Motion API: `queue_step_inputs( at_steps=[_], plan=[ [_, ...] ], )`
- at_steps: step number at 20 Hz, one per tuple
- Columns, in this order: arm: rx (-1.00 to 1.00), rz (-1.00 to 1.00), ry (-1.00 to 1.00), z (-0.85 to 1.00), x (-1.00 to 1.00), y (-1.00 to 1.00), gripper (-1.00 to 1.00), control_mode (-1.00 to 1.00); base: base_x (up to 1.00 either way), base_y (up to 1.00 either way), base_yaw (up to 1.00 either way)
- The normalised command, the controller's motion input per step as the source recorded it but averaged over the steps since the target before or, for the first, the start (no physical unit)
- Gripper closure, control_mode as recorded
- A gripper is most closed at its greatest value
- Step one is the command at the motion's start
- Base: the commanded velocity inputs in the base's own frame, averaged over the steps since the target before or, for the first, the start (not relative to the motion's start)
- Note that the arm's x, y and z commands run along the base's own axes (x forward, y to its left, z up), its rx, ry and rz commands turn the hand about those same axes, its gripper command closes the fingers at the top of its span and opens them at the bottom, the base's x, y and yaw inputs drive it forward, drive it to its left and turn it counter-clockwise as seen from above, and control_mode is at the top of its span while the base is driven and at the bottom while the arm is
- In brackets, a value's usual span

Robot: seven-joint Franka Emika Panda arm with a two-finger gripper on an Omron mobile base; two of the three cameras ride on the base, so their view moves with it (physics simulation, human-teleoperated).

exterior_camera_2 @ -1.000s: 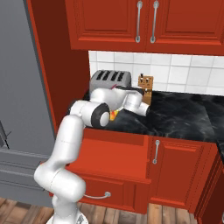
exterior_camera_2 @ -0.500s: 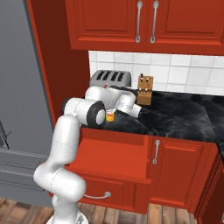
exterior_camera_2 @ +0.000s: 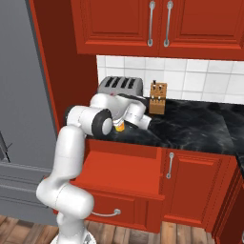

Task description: Pick up the straw from the left drawer and put it inside the smoothie cup.

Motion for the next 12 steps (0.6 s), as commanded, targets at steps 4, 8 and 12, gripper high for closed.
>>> queue_step_inputs(
  at_steps=[4,8,12],
  plan=[
    [0.00,0.00,0.00,0.00,0.00,-0.22,1.00,-1.00,0.00,0.00,0.00],
    [0.00,0.00,0.00,0.00,0.00,-0.21,1.00,-1.00,0.00,0.00,0.00],
    [0.00,0.00,0.00,-0.01,0.00,-0.14,1.00,-1.00,0.00,0.00,0.00]
  ],
)
